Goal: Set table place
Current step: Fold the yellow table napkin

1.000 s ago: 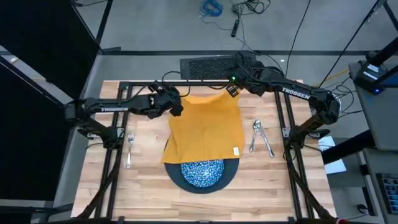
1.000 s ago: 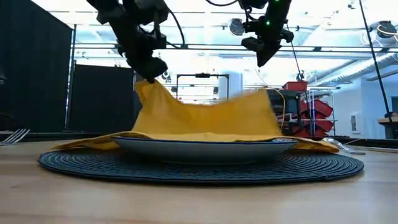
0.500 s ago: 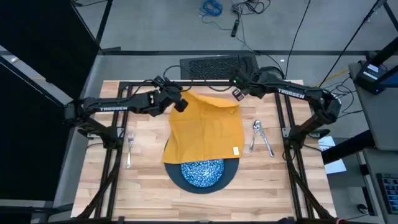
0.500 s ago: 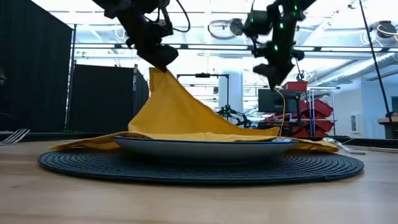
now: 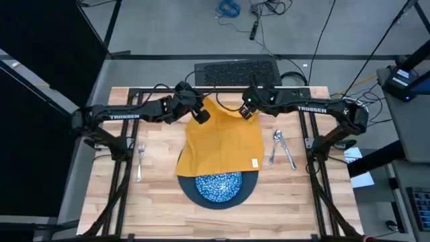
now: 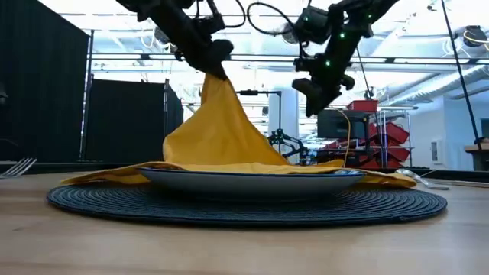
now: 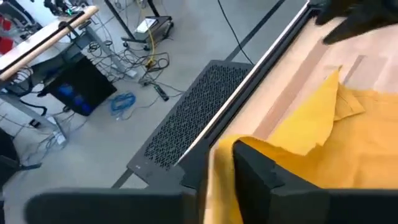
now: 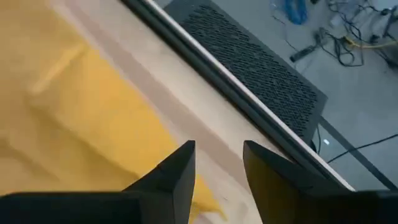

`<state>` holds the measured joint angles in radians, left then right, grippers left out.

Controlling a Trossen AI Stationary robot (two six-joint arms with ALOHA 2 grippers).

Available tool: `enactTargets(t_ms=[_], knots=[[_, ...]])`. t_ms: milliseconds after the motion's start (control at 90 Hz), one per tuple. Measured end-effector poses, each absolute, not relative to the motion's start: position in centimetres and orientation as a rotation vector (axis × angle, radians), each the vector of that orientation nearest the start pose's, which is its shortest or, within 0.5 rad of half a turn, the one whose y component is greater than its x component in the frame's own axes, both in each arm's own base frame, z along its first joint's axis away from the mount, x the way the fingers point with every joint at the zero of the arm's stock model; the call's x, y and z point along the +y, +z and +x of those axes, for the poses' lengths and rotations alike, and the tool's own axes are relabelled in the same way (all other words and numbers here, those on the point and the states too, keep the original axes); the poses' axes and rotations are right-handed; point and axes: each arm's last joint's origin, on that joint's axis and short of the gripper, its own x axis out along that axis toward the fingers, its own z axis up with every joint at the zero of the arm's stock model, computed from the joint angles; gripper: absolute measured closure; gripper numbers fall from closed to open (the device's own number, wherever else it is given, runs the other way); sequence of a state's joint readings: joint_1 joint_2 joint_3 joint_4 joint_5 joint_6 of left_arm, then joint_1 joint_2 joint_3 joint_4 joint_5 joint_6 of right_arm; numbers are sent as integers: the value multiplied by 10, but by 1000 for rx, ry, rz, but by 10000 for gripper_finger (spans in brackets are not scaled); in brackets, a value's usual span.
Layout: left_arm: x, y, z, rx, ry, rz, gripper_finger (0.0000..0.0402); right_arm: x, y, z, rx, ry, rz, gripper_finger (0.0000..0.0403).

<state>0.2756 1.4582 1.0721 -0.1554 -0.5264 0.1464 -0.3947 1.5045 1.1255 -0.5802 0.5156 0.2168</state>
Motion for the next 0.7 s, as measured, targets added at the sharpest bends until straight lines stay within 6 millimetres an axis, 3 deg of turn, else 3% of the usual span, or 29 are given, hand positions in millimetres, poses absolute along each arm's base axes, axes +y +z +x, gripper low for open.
enactTargets(t_ms=[189,356,544,700], knots=[[105,271,310,647,729,246,400,-100,268,282,822,-821,193,286],[110,267,311,673,729,281,401,-47,265,302,748,-557,185,293],[120,273,306,723,730,352,401,16,256,318,529,-194,160,300],[120,293,301,798,710,369,401,38,245,328,443,-119,146,300]])
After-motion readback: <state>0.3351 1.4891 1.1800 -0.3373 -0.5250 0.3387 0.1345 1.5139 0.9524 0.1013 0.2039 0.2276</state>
